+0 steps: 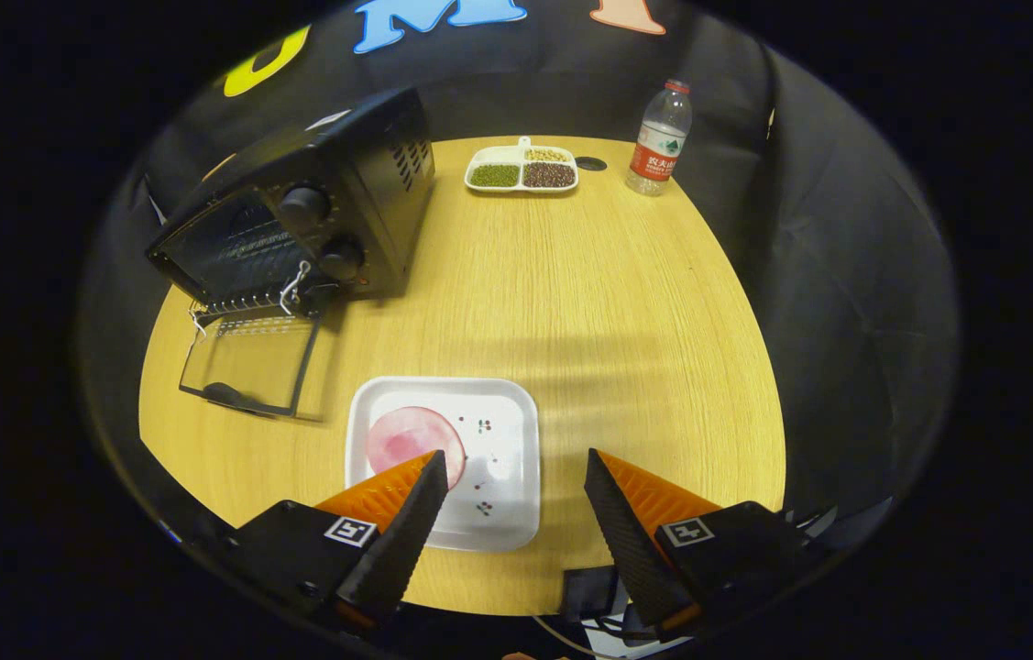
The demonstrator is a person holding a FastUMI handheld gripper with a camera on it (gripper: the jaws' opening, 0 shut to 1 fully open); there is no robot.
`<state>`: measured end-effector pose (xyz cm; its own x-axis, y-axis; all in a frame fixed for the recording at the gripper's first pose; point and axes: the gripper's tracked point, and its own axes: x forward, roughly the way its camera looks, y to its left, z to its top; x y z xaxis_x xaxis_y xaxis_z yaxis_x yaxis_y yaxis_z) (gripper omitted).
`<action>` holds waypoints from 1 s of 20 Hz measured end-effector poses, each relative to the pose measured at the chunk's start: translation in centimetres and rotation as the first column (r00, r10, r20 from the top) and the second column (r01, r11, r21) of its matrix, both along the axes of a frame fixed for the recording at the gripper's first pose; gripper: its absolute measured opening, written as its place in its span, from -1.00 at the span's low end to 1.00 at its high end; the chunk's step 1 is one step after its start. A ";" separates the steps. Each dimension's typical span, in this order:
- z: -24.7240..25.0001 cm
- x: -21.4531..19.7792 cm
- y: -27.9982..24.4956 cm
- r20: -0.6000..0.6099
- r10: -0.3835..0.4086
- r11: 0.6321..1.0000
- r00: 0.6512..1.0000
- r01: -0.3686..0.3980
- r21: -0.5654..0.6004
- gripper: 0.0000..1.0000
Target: Open the toaster oven, put the food inside, and close the toaster oven door.
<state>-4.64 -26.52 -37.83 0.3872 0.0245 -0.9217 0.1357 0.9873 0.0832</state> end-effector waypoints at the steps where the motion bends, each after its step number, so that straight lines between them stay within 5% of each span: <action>1: -0.6 0.0 -0.3 -0.019 0.014 1.000 1.000 -0.014 0.002 0.94; 12: -5.4 -0.7 -0.2 -0.176 0.052 0.997 0.983 -0.041 0.065 0.73; 13: -5.7 -0.4 -0.3 -0.172 0.039 0.997 0.984 -0.027 0.072 0.52; 15: -5.7 -0.5 -0.1 -0.190 0.030 0.995 0.981 -0.012 0.094 0.46; 16: -5.6 -0.5 0.3 -0.201 0.022 0.994 0.979 0.000 0.110 0.30; 17: -5.5 -0.3 0.6 -0.215 0.015 0.992 0.977 0.012 0.126 -0.16; 20: -5.5 -0.4 0.5 -0.257 -0.016 0.987 0.966 0.057 0.152 -0.55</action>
<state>-5.03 -26.03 -43.31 0.1440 0.1667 -0.9754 0.2084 0.9585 0.1946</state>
